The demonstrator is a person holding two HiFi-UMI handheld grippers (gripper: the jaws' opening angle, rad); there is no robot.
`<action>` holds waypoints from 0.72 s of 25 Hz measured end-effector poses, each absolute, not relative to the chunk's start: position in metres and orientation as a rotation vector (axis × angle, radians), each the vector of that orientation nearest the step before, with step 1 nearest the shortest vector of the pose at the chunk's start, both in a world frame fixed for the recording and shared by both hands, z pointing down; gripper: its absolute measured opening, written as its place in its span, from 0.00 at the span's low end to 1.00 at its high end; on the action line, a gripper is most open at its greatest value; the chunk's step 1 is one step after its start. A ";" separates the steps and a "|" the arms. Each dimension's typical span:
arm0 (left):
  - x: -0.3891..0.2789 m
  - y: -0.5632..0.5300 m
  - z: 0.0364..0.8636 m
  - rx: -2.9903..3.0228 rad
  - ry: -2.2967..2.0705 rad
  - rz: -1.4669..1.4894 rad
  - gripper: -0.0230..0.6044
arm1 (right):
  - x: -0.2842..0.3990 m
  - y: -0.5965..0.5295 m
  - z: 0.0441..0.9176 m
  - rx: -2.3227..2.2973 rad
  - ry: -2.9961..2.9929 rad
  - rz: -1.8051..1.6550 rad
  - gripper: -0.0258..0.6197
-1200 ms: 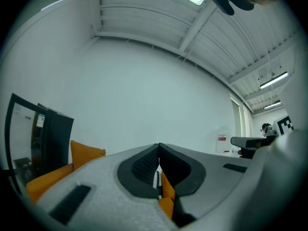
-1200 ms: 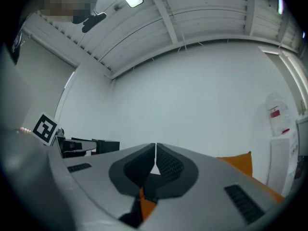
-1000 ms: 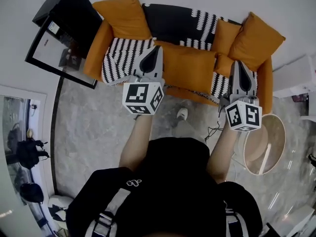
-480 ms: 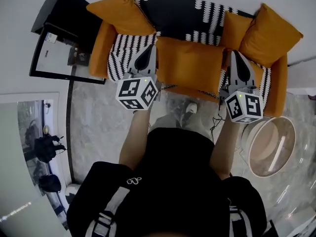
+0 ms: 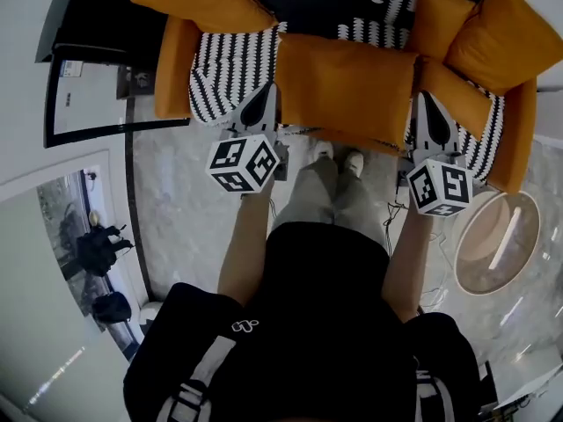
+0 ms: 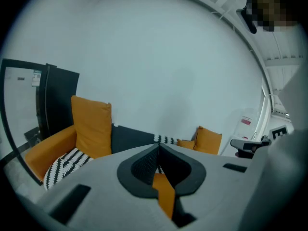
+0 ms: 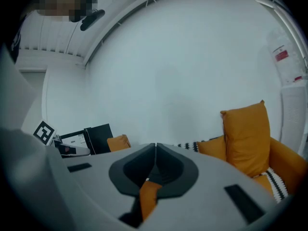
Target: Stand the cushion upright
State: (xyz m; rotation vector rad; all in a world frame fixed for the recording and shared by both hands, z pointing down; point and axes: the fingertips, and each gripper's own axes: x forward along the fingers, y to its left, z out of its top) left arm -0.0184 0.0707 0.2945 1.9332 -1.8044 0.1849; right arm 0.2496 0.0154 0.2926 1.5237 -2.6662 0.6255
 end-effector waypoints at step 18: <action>-0.080 0.131 0.525 1.674 -1.493 0.622 0.05 | 0.280 0.066 0.472 1.441 -2.367 0.854 0.06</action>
